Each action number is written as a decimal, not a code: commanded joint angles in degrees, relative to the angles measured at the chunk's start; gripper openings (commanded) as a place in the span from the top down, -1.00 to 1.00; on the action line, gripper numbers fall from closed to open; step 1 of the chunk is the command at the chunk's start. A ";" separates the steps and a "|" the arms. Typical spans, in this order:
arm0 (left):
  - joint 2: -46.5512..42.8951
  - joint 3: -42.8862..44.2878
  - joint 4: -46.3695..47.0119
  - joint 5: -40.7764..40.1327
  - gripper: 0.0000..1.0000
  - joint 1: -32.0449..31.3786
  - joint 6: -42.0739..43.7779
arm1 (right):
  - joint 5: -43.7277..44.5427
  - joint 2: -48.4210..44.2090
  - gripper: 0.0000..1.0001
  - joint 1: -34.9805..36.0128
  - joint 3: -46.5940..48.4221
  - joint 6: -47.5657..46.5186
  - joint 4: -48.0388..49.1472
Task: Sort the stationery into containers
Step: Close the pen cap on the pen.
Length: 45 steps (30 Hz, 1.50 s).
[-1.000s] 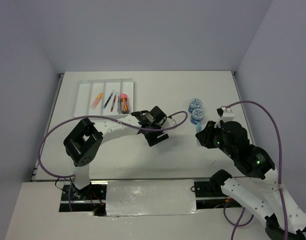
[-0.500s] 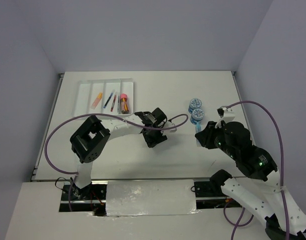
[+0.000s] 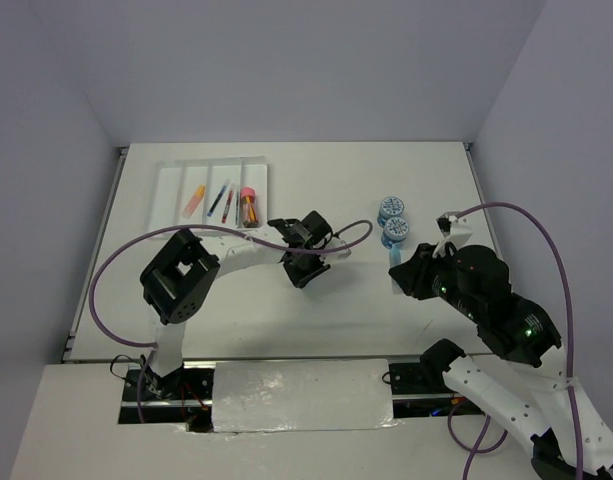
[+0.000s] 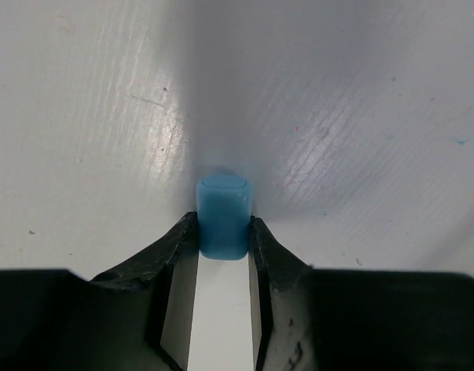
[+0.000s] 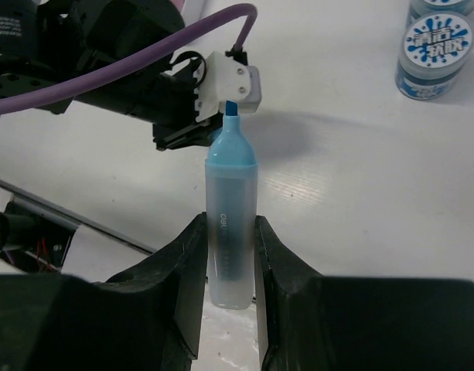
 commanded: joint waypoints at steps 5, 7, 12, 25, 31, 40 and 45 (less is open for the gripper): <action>-12.51 -1.49 6.29 -4.16 1.00 1.45 -14.62 | -13.51 -0.55 0.92 -0.06 -7.26 -2.34 11.54; -19.17 -2.56 9.72 -8.79 1.00 1.45 -18.43 | -16.87 -0.72 0.92 0.03 -10.18 -2.17 16.97; -33.68 -5.90 11.40 -20.93 1.00 1.63 -41.08 | -30.82 -7.03 0.94 0.47 -20.99 2.48 34.03; -58.76 -35.86 55.46 -5.17 1.00 -0.30 -82.26 | -40.79 8.67 1.00 13.48 -36.91 25.51 92.40; -62.54 -44.57 84.91 4.44 1.00 -0.83 -79.54 | -43.08 11.22 1.00 15.32 -35.25 30.61 102.78; -63.77 -45.99 96.40 10.69 1.00 -3.37 -75.86 | -35.63 6.40 1.00 19.19 -29.98 25.01 91.75; -66.32 -44.67 88.06 7.18 1.00 -5.92 -70.76 | -31.22 3.85 1.00 19.45 -25.33 20.17 83.29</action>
